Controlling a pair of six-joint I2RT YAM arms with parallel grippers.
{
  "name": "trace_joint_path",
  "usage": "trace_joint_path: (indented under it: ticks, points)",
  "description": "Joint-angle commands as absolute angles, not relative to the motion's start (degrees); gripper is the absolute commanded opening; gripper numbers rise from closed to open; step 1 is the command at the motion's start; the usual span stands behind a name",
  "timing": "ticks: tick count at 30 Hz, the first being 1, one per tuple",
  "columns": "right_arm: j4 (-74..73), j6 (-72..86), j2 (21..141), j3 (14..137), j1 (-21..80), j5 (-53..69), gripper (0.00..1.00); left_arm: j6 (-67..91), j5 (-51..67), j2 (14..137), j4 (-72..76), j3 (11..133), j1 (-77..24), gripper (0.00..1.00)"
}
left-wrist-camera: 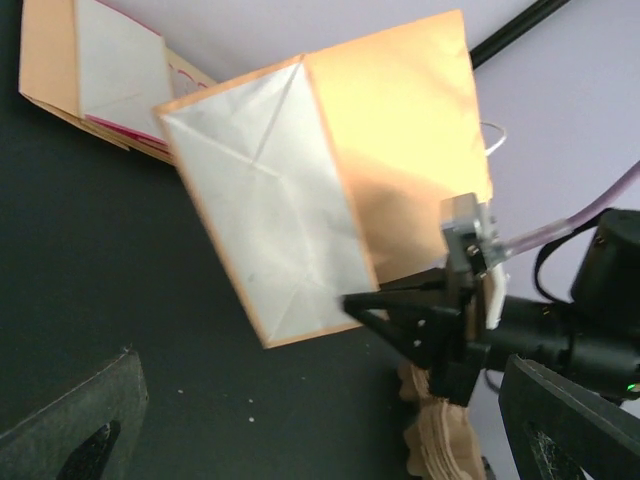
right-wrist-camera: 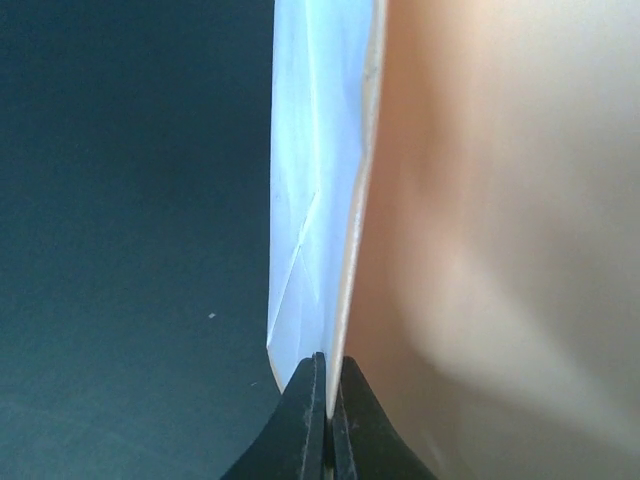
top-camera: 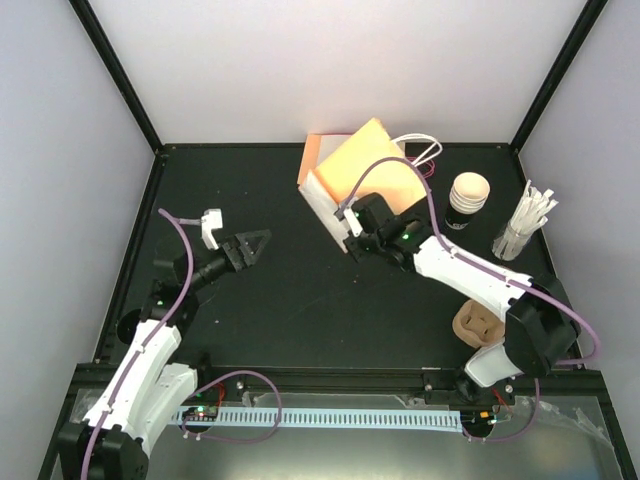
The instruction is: Pack the takeout coffee
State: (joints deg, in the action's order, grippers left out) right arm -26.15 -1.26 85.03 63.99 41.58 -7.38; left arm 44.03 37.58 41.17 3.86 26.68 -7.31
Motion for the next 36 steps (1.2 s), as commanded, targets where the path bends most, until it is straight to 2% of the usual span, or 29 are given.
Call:
trace_joint_path:
  ticks: [1,11,17,26,33,36]
  points:
    - [-21.4,0.1,85.6,61.0,44.5,-9.1,0.01,49.0,41.4,39.4,4.4,24.9,-8.6,0.99]
    - [-15.2,2.6,84.3,52.4,50.5,-8.4,0.02,55.3,34.6,37.6,7.8,22.4,-19.8,0.99]
    - [-13.4,2.6,84.7,50.4,54.1,-10.8,0.02,58.8,31.2,39.9,8.4,22.6,-25.0,0.92]
    - [-13.0,1.8,87.4,50.6,57.7,-15.5,0.03,62.2,26.1,42.3,9.5,22.3,-31.9,0.88]
    - [-12.4,1.2,87.9,50.5,59.0,-17.0,0.05,62.8,24.6,43.6,10.2,22.0,-34.0,0.86]
    - [-12.5,0.8,88.1,50.4,59.6,-17.8,0.06,58.5,23.6,42.8,7.8,23.1,-33.9,0.86]
